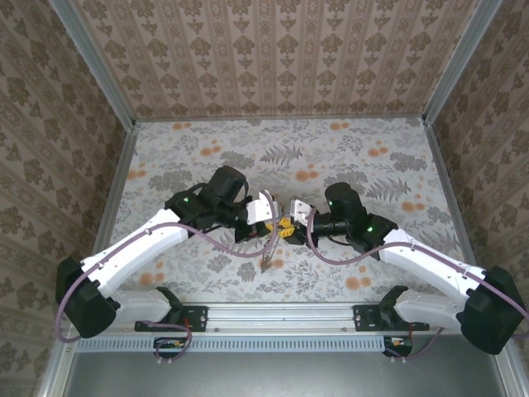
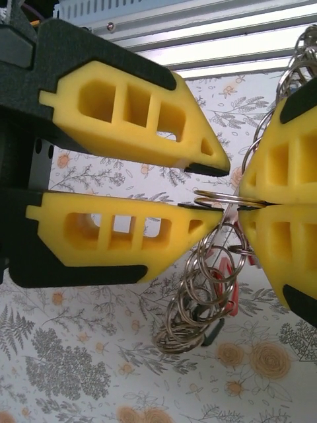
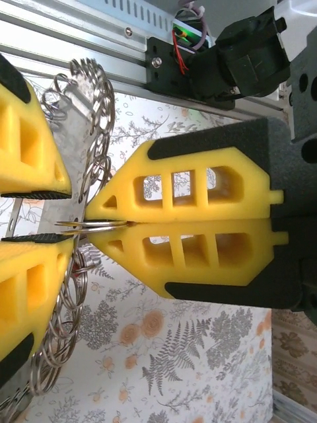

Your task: Put the keys on the keyring

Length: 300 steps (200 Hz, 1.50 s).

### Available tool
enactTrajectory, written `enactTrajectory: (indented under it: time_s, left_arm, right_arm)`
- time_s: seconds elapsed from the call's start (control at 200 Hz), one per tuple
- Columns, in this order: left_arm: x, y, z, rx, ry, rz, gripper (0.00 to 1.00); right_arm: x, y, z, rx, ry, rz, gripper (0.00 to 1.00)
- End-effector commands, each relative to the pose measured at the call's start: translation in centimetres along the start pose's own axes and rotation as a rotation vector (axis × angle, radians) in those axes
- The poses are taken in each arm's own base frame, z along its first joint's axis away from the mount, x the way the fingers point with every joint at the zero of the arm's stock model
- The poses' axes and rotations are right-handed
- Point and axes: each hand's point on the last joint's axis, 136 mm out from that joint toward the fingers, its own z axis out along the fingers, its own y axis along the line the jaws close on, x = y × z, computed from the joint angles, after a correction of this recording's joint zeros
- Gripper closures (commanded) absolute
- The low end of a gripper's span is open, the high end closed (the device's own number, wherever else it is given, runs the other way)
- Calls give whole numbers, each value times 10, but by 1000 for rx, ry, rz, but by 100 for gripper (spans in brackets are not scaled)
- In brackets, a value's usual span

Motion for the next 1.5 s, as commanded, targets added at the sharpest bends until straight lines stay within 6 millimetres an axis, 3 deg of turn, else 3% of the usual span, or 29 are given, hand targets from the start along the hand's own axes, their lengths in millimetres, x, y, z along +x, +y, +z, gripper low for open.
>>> enactTrajectory:
  time_s: [0.0, 0.15, 0.28, 0.48, 0.75, 0.975, 1.02, 1.085, 1.25, 1.39, 1.495]
  left_arm:
    - [-13, -4, -5, 20, -19, 45, 100]
    - [-12, -6, -4, 30, -17, 44, 100]
    - [-15, -5, -4, 27, -32, 42, 100]
    - [-23, -1, -13, -17, -123, 21, 86]
    - [-21, -1, -16, -49, -224, -37, 85]
    - [-24, 2, -14, -49, -245, -42, 86]
    - [-24, 2, -14, -49, -248, -42, 88]
    - [-25, 3, -15, -52, -252, -40, 100]
    - [-21, 4, -22, -63, -201, -23, 100]
    - [-10, 1, -20, -29, -94, -31, 100]
    - [-11, 0, -18, -5, -83, -36, 100]
  right_arm:
    - [-23, -2, -1, -8, -60, -6, 76]
    - [-24, -1, -1, -14, -63, 2, 80]
    - [-24, 0, 0, -18, -76, 17, 100]
    - [-41, -7, -6, 43, -252, 79, 100]
    - [-68, -18, -26, 126, -516, 141, 100]
    - [-77, -17, -33, 129, -590, 132, 100]
    - [-76, -16, -32, 124, -584, 129, 100]
    - [-72, -13, -28, 103, -548, 116, 100]
    - [-42, 1, -18, 69, -287, -27, 74]
    - [-16, 2, -18, 58, -44, -96, 71]
    - [-14, 5, -15, 17, -4, -92, 70]
